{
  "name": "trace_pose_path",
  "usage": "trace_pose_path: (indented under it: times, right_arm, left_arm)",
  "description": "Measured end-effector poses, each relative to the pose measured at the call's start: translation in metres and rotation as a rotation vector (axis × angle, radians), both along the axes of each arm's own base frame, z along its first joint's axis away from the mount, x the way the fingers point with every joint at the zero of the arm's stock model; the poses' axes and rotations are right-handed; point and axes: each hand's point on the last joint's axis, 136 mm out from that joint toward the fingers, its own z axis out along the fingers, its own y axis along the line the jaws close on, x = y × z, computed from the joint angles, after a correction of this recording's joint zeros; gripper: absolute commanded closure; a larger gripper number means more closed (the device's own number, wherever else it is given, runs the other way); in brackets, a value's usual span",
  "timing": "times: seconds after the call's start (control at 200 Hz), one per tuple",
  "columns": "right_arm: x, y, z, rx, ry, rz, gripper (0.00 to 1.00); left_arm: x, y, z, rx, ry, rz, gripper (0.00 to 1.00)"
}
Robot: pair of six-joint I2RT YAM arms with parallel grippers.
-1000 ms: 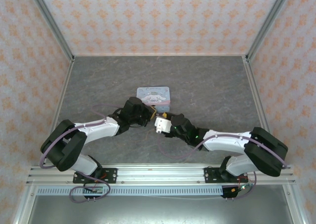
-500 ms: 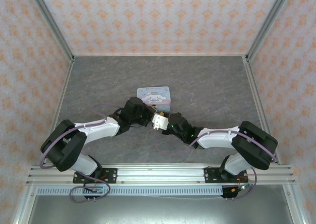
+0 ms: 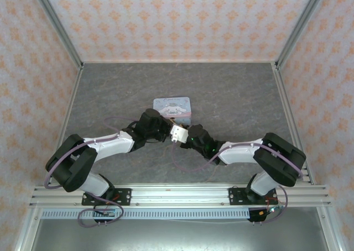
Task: Unlock the padlock with the key
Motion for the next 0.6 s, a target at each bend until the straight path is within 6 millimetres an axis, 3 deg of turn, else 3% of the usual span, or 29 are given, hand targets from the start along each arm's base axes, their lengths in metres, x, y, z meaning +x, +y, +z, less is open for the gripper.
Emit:
trace_pose_path:
  times: [0.2, 0.465, 0.601]
  right_arm:
    - [0.0016, 0.0022, 0.0002, 0.016, 0.006, -0.007, 0.85]
    - [0.0060, 0.0035, 0.0008, 0.078, 0.041, -0.045, 1.00]
    - [0.0074, 0.0033, 0.0017, 0.147, 0.092, -0.079, 1.00]
  left_arm:
    - [0.0001, 0.0003, -0.0002, 0.001, 0.000, 0.001, 1.00]
    - [0.0034, 0.0037, -0.0002, 0.011, -0.009, 0.022, 1.00]
    - [0.0044, 0.0039, 0.0006, 0.010, -0.014, 0.025, 1.00]
